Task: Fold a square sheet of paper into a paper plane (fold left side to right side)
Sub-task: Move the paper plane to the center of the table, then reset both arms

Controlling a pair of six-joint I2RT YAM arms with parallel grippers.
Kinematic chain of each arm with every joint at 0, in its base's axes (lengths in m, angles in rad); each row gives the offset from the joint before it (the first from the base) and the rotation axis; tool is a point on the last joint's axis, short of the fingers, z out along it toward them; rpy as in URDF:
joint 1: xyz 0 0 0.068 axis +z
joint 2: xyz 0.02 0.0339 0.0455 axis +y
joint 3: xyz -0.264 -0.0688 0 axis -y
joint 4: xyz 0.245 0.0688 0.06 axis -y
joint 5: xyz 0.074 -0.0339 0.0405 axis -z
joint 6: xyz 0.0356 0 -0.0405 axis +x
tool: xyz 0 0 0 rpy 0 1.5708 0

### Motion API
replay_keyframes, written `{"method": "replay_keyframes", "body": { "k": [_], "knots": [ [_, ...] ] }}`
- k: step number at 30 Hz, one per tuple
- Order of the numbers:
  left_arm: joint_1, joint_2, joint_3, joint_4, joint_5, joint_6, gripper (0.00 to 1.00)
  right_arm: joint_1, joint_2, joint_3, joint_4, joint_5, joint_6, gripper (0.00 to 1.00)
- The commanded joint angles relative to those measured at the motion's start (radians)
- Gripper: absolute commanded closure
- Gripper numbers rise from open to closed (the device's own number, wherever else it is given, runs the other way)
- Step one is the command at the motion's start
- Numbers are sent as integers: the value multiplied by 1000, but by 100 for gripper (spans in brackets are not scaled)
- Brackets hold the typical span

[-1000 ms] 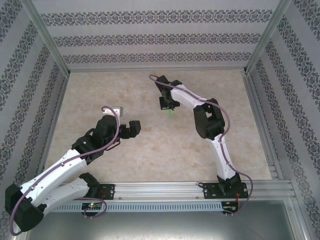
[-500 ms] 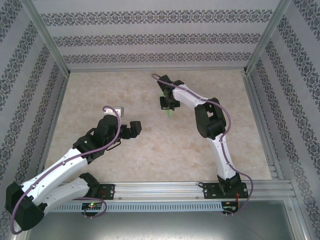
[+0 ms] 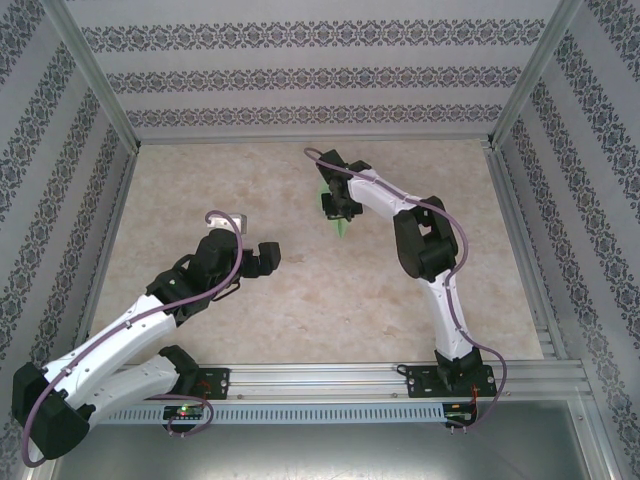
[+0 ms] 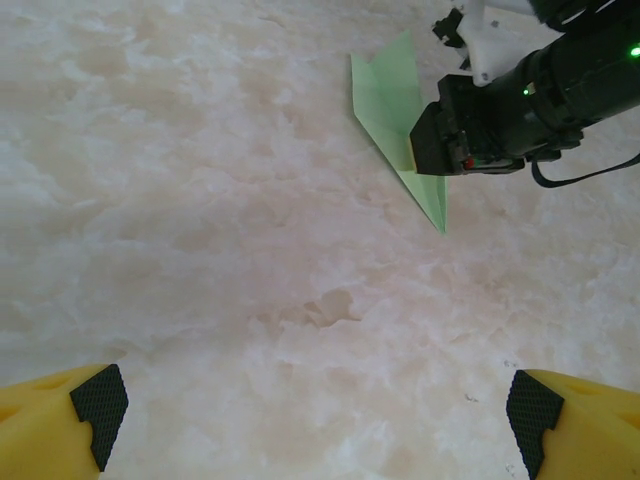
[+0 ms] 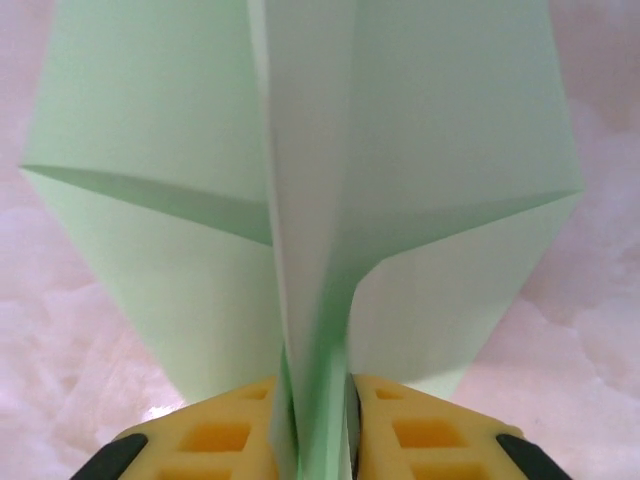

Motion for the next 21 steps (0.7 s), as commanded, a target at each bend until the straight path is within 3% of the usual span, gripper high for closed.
{"method": "replay_keyframes", "body": {
  "k": [1,6,13,17,21],
  "knots": [
    [6,6,43,-39,-43,16,0,12,-65,-18,-17,29,-21,76],
    [49,19,56,-41,4,5,0,15,-96,-28,-20,23,-26,70],
    [227,12,36,-2,116,-30,0,14,-307,-172,11,82,-54,61],
    [325,2,14,28,70,-19,0,-16,-561,-401,134,95,-94,48],
    [372,6,-22,87,-70,15,0,-88,-803,-637,261,69,-130,34]
  ]
}}
